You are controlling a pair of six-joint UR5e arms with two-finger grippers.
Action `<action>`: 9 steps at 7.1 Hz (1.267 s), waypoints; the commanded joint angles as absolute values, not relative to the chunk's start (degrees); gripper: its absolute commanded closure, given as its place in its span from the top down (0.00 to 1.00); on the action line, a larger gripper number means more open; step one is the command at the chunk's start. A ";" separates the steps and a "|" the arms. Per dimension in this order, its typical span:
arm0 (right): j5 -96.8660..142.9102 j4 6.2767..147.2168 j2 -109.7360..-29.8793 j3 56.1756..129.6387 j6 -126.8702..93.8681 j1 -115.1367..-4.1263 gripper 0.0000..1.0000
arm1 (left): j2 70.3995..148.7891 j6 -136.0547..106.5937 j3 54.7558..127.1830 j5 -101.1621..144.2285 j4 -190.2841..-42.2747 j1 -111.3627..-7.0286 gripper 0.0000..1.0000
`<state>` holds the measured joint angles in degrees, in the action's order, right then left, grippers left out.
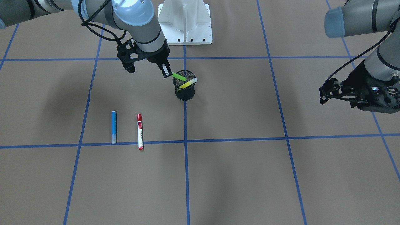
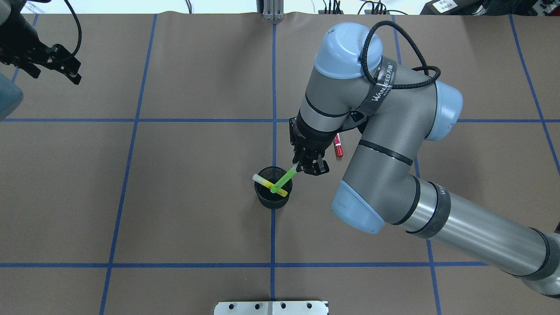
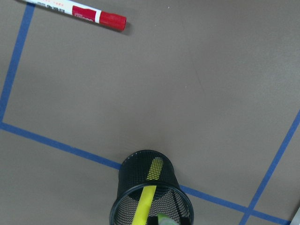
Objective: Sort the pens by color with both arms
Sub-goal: 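Lift the green highlighter out of the cup with the right gripper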
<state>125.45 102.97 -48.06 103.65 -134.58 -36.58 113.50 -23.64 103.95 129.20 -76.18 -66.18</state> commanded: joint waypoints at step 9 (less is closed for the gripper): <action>93.94 101.55 -47.28 104.44 -117.16 -43.54 0.11 | 115.49 -23.64 108.43 129.02 -66.56 -68.03 0.99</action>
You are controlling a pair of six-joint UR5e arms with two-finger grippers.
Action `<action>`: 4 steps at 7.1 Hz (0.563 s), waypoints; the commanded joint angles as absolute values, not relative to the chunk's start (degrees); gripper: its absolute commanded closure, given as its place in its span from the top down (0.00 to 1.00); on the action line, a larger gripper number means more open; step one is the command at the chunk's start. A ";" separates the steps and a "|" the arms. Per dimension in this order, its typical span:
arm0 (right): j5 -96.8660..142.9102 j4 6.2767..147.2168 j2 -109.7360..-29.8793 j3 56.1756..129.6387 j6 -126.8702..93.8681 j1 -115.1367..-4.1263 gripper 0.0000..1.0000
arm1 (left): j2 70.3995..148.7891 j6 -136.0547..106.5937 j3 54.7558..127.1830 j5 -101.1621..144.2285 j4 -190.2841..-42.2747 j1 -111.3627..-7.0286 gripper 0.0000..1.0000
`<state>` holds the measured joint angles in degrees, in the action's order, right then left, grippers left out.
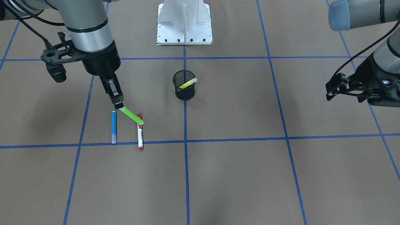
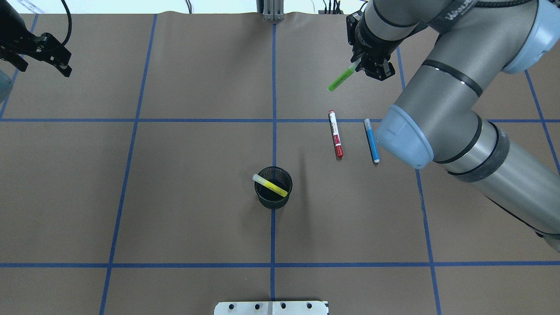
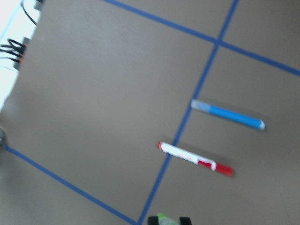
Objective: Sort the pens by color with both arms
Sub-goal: 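Lift the green highlighter out of the cup with the right gripper, then carry the green highlighter toward the markers and lower it, right gripper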
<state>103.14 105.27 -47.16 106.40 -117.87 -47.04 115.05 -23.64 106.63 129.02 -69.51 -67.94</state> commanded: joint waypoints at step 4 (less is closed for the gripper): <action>79.64 84.83 -47.11 94.76 -127.82 -34.03 0.11 | 115.93 -23.64 110.74 129.02 -63.90 -68.29 0.99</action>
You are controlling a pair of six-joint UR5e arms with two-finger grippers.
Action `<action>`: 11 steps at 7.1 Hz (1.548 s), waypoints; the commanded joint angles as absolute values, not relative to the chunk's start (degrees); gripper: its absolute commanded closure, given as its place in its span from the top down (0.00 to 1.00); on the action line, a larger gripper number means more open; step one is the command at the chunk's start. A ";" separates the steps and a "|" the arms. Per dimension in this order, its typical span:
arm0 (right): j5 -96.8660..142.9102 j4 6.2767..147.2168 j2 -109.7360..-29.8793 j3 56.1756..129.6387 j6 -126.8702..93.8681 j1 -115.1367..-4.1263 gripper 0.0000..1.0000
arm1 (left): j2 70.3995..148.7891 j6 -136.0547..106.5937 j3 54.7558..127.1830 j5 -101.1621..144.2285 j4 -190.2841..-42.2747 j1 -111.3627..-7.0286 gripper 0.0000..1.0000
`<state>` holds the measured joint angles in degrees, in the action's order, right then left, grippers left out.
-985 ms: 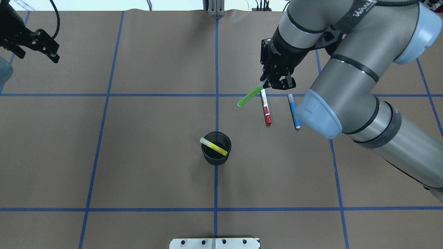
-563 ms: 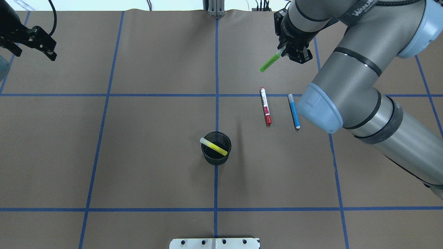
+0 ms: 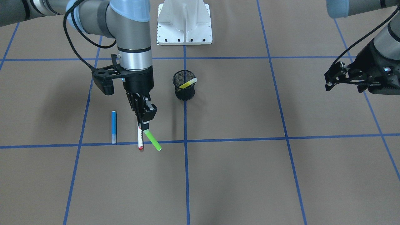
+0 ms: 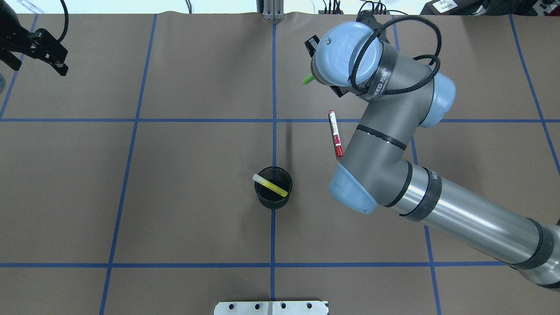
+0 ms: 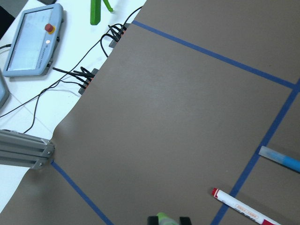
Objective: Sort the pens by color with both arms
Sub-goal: 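Carry the green highlighter toward the markers and lower it, right gripper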
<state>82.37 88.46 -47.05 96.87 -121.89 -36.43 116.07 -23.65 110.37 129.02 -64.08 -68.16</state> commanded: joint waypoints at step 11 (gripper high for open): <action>67.15 79.89 -52.73 93.43 -159.60 -26.81 0.14 | 116.10 -23.73 113.82 129.20 -59.33 -68.20 0.99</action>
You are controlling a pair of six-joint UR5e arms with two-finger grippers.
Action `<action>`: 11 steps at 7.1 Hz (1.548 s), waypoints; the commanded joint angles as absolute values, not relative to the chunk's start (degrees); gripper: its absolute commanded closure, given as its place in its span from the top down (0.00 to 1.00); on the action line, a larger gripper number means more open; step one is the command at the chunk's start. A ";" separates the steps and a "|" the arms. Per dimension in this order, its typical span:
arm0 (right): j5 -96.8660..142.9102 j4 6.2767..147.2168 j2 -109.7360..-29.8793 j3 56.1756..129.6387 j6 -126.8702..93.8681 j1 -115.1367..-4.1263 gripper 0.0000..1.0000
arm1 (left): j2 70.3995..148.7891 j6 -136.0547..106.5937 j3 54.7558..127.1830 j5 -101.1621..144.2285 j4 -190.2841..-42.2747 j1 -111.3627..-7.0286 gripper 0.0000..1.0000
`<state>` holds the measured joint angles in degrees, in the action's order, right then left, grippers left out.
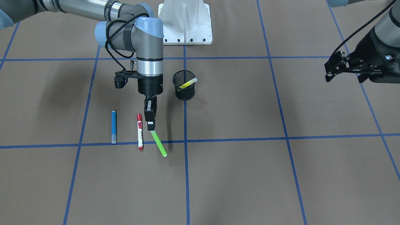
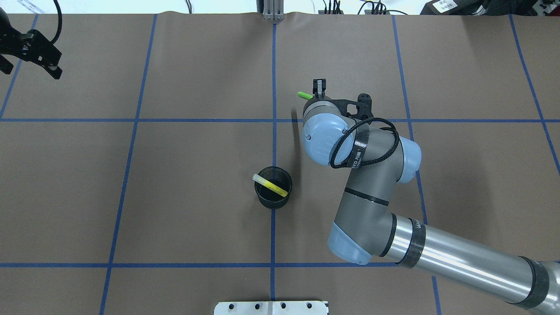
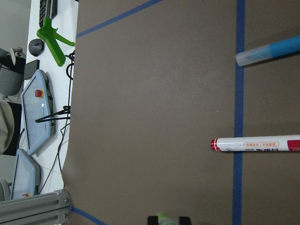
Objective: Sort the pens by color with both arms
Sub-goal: 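Carry the green highlighter toward the markers and lower it, right gripper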
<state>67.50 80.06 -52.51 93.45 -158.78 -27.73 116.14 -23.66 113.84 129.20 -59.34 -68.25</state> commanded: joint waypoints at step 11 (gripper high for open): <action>67.85 79.89 -53.70 94.22 -161.46 -24.52 0.64 | 115.93 -23.73 114.25 129.20 -59.06 -68.20 0.99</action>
